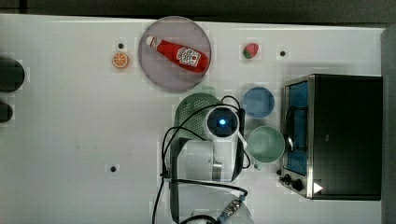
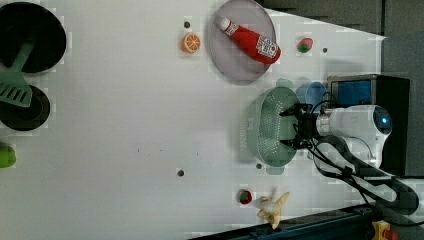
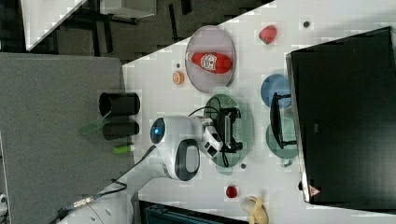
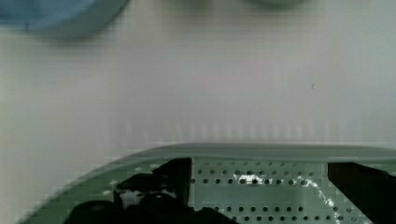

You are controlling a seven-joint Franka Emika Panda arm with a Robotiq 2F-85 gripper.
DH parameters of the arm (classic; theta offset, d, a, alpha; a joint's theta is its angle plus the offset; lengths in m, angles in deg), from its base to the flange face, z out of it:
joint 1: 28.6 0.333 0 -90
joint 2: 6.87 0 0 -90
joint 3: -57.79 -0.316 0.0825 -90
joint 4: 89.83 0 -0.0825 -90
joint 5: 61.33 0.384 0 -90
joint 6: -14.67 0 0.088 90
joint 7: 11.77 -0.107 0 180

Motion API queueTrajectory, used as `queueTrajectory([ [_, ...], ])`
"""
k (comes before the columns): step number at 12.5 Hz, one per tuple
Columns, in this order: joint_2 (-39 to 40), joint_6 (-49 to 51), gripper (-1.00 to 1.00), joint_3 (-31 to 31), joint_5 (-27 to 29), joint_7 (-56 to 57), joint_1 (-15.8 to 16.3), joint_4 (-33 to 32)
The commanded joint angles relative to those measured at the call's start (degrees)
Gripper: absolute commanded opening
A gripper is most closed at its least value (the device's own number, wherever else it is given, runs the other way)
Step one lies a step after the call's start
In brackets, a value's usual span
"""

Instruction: Drag strainer left to right.

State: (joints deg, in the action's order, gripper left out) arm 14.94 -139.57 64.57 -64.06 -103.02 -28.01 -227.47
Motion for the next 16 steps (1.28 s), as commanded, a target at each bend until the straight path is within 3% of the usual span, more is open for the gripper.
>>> queueTrajectory([
  [1,-0.4,-0.3,1.0,1.9,-0.1,7.2,0.1,0.7],
  [5,-0.8,-1.3,1.0,2.7,-0.1,10.2,0.1,0.8],
  [8,-6.6,2.3,1.0,-0.7,0.0,17.9,0.1,1.0],
  [11,-16.1,14.4,1.0,-1.6,0.1,31.1,0.1,4.0],
  [16,-28.8,40.4,1.0,-1.6,0.2,44.6,0.1,16.7],
])
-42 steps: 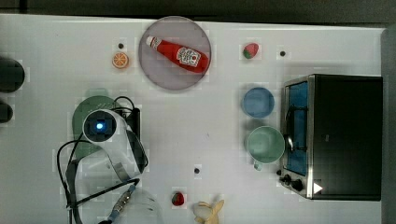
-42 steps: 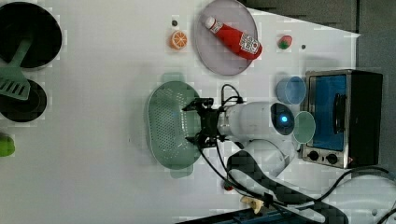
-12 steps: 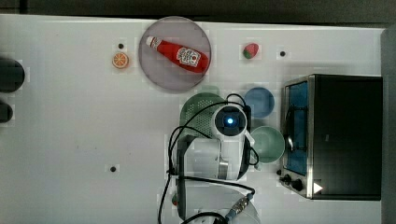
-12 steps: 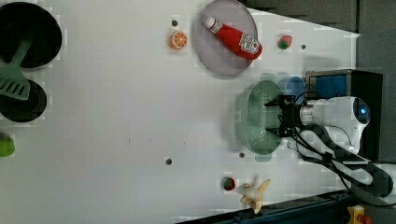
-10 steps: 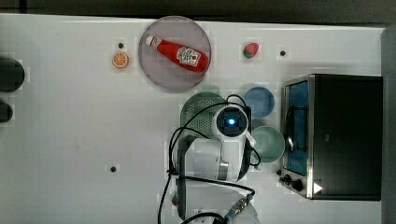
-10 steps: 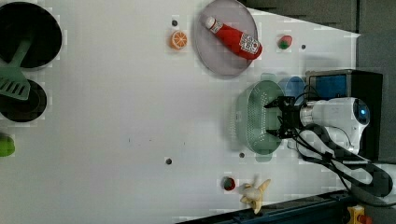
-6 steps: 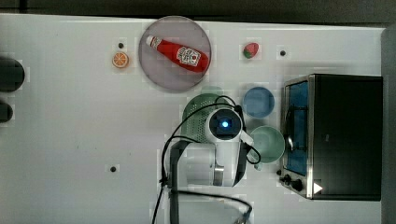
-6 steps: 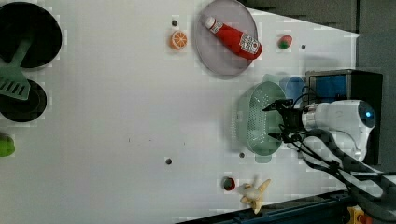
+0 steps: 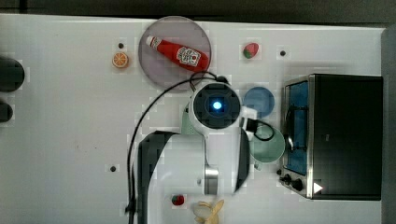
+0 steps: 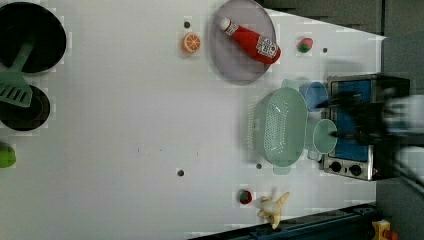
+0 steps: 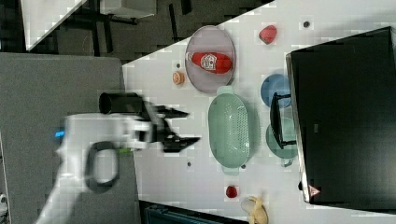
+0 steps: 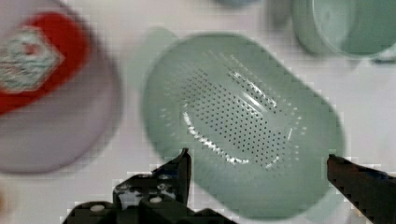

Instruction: Drag strainer left to right.

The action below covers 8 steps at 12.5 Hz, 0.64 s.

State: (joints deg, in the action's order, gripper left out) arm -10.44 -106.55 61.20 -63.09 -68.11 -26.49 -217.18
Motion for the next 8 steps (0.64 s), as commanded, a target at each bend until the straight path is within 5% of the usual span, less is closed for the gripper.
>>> queueTrajectory([
  [1,-4.9,12.0,1.0,1.9,-0.8,10.9,-1.4,9.4],
  [5,-6.7,27.9,1.0,1.4,0.0,11.2,-1.3,19.6],
  [8,-6.9,29.7,1.0,1.5,0.1,11.7,-1.3,22.6],
])
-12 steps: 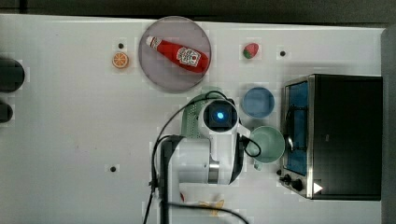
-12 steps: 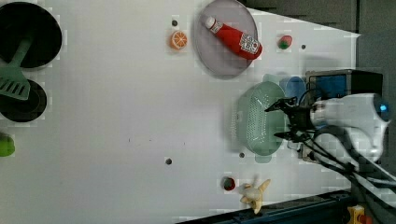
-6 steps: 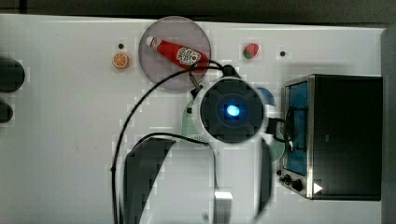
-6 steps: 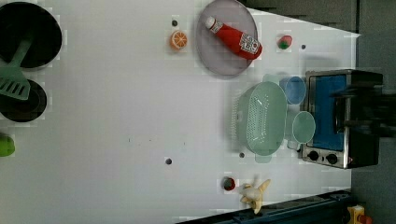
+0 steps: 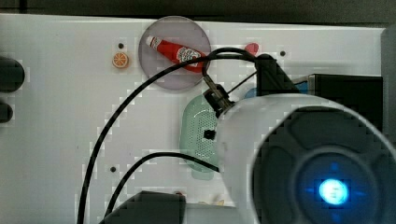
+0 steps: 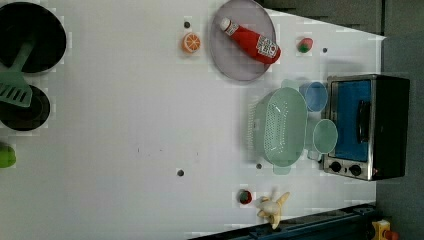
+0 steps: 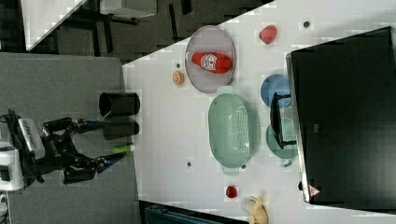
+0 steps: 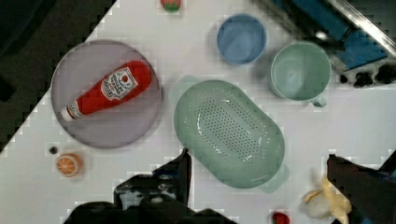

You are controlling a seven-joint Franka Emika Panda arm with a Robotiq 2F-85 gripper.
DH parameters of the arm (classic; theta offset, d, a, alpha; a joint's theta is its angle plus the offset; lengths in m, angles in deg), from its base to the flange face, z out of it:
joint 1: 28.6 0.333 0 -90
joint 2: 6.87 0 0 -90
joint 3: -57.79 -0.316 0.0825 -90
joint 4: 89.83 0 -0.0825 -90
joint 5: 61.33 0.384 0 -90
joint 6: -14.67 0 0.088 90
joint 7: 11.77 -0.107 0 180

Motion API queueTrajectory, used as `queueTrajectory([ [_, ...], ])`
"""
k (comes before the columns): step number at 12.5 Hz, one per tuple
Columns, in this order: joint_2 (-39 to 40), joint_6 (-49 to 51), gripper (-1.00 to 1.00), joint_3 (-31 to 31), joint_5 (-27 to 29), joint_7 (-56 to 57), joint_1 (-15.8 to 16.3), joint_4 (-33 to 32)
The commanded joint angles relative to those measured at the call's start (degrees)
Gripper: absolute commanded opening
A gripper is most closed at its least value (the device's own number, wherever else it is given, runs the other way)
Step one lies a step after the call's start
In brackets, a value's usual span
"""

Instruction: Drag strainer left to right.

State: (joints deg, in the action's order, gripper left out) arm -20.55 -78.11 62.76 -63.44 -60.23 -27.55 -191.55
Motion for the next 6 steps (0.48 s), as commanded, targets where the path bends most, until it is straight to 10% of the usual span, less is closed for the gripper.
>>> queueTrajectory([
  [1,3.2,2.1,1.0,-0.1,0.5,3.9,-0.2,-3.1],
  [6,3.7,2.5,1.0,-0.2,0.5,3.9,-0.2,-3.4],
])
